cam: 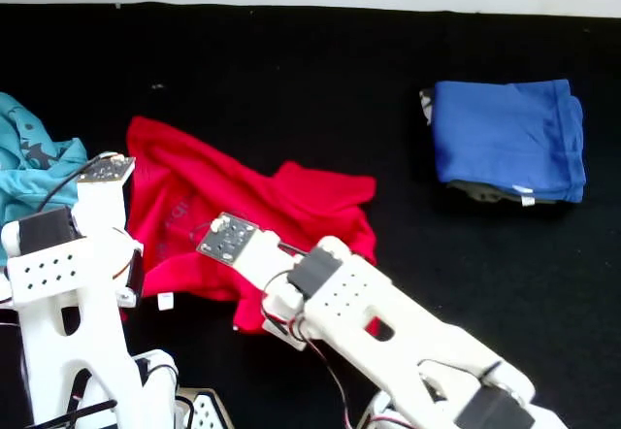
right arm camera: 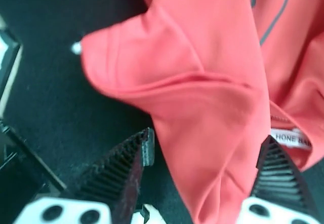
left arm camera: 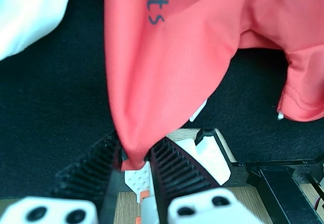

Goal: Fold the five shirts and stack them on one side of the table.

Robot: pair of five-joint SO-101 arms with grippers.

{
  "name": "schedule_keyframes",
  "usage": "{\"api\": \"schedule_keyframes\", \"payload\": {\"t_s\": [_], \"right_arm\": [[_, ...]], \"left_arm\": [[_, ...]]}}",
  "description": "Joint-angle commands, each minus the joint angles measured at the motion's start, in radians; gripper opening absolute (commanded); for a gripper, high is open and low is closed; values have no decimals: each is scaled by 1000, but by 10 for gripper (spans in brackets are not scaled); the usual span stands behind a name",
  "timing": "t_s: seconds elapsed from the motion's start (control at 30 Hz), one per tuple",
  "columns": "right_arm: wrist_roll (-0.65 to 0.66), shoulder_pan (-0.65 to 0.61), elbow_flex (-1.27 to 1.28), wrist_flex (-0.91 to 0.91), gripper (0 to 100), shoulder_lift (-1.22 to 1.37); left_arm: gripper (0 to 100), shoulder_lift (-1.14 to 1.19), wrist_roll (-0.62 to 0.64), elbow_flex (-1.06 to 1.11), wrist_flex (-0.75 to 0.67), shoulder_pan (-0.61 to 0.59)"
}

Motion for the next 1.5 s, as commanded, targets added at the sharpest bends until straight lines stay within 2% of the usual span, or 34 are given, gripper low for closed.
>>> {"api": "schedule_keyframes", "payload": {"t_s": [0.0,0.2,0.33,0.63,0.77,0.87,1.07,1.13,1.3,1.47], "right_arm": [[0,-8,-1,-62,295,44],[0,-4,-1,-68,1,53],[0,74,-13,-61,8,53],[8,354,-170,62,6,53],[78,503,-237,65,6,53],[78,572,-282,53,6,53],[34,576,-237,-45,6,53],[31,538,-213,-13,13,53],[41,435,-179,87,121,19],[40,366,-88,38,111,-70]], "left_arm": [[9,-16,-9,-5,-3,-16],[9,-16,-9,-5,-6,-16],[9,-16,-9,-5,-8,-16],[9,-16,-9,-4,-8,-16],[9,-16,-9,-4,-5,-15],[9,-16,-3,-1,-3,-10],[9,-16,41,101,-55,58],[9,-16,41,125,-75,58],[9,-16,37,137,-97,59],[9,-16,35,137,-97,61]]}}
